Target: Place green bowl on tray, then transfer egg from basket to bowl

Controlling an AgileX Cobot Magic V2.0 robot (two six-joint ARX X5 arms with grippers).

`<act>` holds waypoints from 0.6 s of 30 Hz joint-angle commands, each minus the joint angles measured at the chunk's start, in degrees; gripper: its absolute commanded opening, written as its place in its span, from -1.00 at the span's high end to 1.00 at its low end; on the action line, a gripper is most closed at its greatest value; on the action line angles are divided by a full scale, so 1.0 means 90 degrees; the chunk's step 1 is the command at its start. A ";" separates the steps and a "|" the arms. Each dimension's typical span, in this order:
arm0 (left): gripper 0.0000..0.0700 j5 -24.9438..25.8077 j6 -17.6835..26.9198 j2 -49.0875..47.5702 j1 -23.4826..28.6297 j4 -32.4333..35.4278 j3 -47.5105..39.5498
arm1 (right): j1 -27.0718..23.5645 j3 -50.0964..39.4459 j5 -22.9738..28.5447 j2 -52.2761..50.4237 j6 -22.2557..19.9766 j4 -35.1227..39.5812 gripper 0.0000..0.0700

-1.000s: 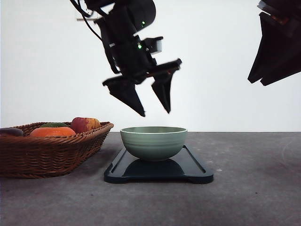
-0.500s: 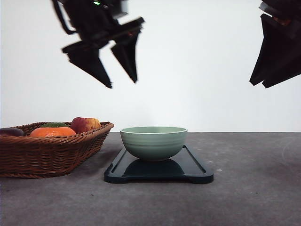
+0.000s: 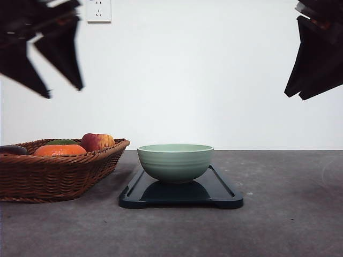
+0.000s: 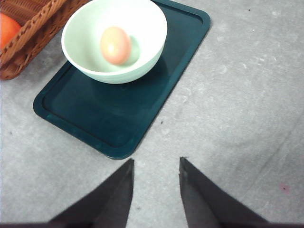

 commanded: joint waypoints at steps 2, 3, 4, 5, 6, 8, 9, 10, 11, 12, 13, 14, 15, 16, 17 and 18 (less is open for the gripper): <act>-0.23 -0.0011 -0.0180 -0.0380 0.0024 0.0052 -0.0298 | 0.0039 0.0017 0.0005 0.0039 0.0049 0.0036 0.47; -0.23 -0.0011 -0.0255 -0.0538 0.0029 0.0054 -0.0417 | 0.0039 0.0017 0.0003 0.0039 0.0049 0.0035 0.47; -0.23 -0.0012 -0.0350 -0.0686 0.0031 0.0051 -0.0521 | 0.0039 0.0017 0.0002 0.0039 0.0050 0.0034 0.47; -0.23 -0.0013 -0.0450 -0.0816 0.0031 0.0042 -0.0608 | 0.0039 0.0017 0.0002 0.0039 0.0051 0.0034 0.47; -0.23 -0.0011 -0.0510 -0.0904 0.0031 0.0011 -0.0652 | 0.0039 0.0017 0.0002 0.0039 0.0051 0.0036 0.47; -0.23 -0.0013 -0.0533 -0.1011 0.0029 -0.0100 -0.0678 | 0.0039 0.0017 0.0002 0.0039 0.0051 0.0028 0.47; -0.23 -0.0013 -0.0491 -0.1022 0.0029 -0.0146 -0.0678 | 0.0039 0.0017 0.0004 0.0039 0.0054 0.0005 0.47; -0.23 -0.0013 -0.0482 -0.1034 0.0029 -0.0199 -0.0678 | 0.0039 0.0017 0.0006 0.0037 0.0053 -0.0035 0.47; -0.23 -0.0013 -0.0496 -0.1044 0.0028 -0.0257 -0.0678 | 0.0039 0.0017 0.0007 0.0034 0.0049 -0.0085 0.47; -0.23 -0.0013 -0.0504 -0.1044 0.0027 -0.0312 -0.0678 | 0.0039 0.0017 0.0004 0.0034 0.0052 -0.0104 0.47; -0.12 -0.0012 -0.0509 -0.1044 0.0025 -0.0370 -0.0678 | 0.0039 0.0017 0.0002 0.0034 0.0052 -0.0114 0.48; 0.08 -0.0011 -0.0510 -0.1044 0.0024 -0.0432 -0.0678 | 0.0039 0.0017 0.0000 0.0034 0.0049 -0.0119 0.51; 0.74 -0.0011 -0.0512 -0.1044 0.0018 -0.0461 -0.0678 | 0.0037 0.0017 0.0007 0.0034 0.0049 -0.0112 0.86; 1.00 -0.0010 -0.0515 -0.1044 0.0016 -0.0465 -0.0677 | 0.0037 0.0017 0.0001 0.0034 0.0058 -0.0102 0.98; 1.00 -0.0008 -0.0517 -0.1045 0.0016 -0.0454 -0.0675 | 0.0039 0.0017 -0.0014 0.0034 0.0073 -0.0091 0.96; 1.00 0.0002 -0.0514 -0.1054 0.0013 -0.0500 -0.0665 | 0.0039 0.0019 -0.0082 0.0029 0.0071 -0.0121 0.96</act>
